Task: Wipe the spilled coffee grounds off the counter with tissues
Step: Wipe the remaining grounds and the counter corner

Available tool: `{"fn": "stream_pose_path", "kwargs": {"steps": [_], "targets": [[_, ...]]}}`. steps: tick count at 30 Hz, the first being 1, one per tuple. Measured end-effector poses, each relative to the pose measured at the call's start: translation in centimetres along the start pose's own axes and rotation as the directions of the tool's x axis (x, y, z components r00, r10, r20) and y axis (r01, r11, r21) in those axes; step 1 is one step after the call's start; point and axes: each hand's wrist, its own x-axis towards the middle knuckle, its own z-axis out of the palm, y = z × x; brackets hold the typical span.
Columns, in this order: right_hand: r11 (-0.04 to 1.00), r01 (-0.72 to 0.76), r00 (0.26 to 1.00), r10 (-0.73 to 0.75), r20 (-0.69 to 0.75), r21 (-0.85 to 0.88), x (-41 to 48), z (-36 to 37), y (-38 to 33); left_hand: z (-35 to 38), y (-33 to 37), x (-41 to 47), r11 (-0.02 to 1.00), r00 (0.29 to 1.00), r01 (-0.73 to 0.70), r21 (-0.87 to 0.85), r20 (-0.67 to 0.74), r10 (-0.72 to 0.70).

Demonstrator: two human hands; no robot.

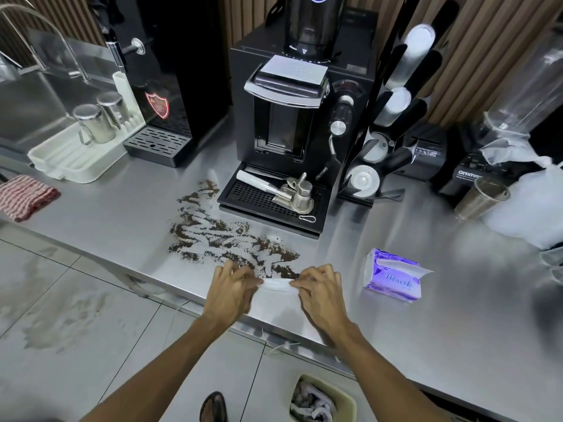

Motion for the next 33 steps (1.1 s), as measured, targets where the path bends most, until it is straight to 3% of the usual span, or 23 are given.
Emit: {"fn": "stream_pose_path", "kwargs": {"steps": [5,10,16,22,28,30,33], "targets": [[0.996,0.016,0.999,-0.013,-0.041,0.089,-1.9,-0.7,-2.4,-0.9,-0.7,-2.5,0.998,0.989,-0.044,-0.045,-0.145,0.037],[0.986,0.074,0.997,-0.07,-0.032,0.151,-3.8,0.7,-5.2,-0.7,-3.0,-6.6,1.0,0.99,-0.008,-0.02,-0.143,0.005],[0.953,-0.01,0.999,-0.005,0.05,0.301,-1.3,1.3,-7.3,-3.1,-5.0,-5.6,0.994,0.989,0.099,-0.036,-0.104,-0.102],[0.948,-0.015,0.999,0.001,0.044,0.317,1.7,1.5,-8.1,-4.0,-8.4,-2.4,0.998,1.0,0.013,-0.054,-0.015,-0.014],[0.92,-0.11,0.994,0.094,0.059,0.377,1.2,4.9,-11.3,-4.7,-14.1,-1.5,0.966,0.981,-0.196,-0.171,-0.028,0.194],[0.926,-0.047,0.998,0.026,0.06,0.374,1.0,6.4,-13.6,-4.7,-16.4,-2.3,0.953,0.973,-0.229,-0.199,-0.061,0.222],[0.976,0.061,0.996,-0.072,0.048,0.209,0.7,9.8,-16.7,-5.1,-20.9,-3.1,0.947,0.98,-0.199,-0.252,-0.035,0.196]]}}
